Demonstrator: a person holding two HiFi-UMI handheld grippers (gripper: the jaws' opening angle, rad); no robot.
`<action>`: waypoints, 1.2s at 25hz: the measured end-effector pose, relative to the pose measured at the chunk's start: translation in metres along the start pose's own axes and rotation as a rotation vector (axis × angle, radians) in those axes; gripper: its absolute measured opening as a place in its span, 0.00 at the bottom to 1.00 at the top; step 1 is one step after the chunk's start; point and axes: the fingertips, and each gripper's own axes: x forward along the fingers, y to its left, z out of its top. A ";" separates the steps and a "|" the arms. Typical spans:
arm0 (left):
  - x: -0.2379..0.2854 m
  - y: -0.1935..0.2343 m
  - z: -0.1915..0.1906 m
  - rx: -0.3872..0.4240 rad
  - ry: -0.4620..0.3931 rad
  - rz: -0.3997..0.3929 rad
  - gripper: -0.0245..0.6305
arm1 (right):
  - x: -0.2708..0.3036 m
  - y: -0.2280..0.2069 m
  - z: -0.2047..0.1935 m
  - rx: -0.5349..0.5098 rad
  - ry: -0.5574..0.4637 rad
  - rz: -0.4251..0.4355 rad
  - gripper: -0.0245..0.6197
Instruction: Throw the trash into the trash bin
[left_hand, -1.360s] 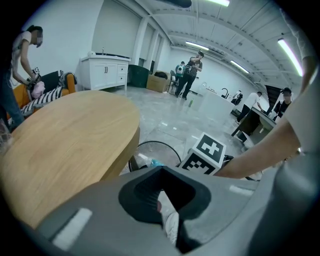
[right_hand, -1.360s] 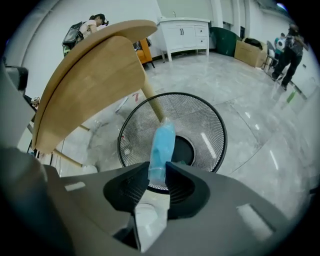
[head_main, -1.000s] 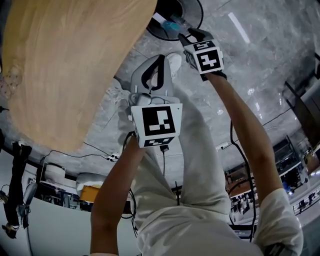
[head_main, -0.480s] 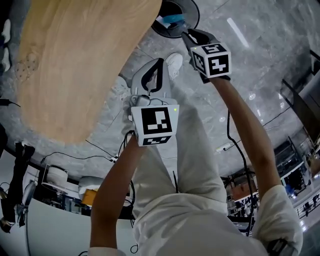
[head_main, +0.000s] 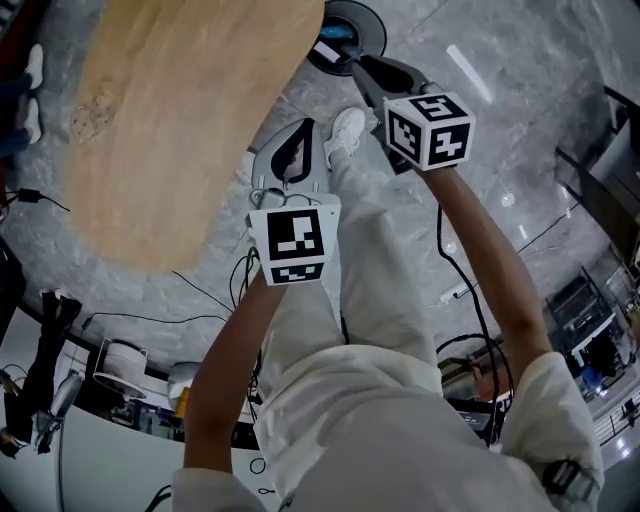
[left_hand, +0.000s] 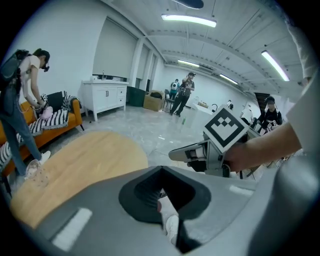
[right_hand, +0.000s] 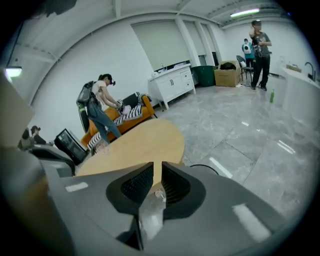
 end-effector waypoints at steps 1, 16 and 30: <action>-0.006 0.001 0.005 -0.004 -0.008 0.002 0.04 | -0.009 0.009 0.010 0.016 -0.022 0.010 0.15; -0.134 -0.019 0.055 -0.068 -0.167 0.046 0.04 | -0.160 0.139 0.085 -0.055 -0.256 0.134 0.15; -0.249 0.012 0.156 -0.029 -0.314 0.014 0.04 | -0.233 0.270 0.193 -0.170 -0.369 0.196 0.15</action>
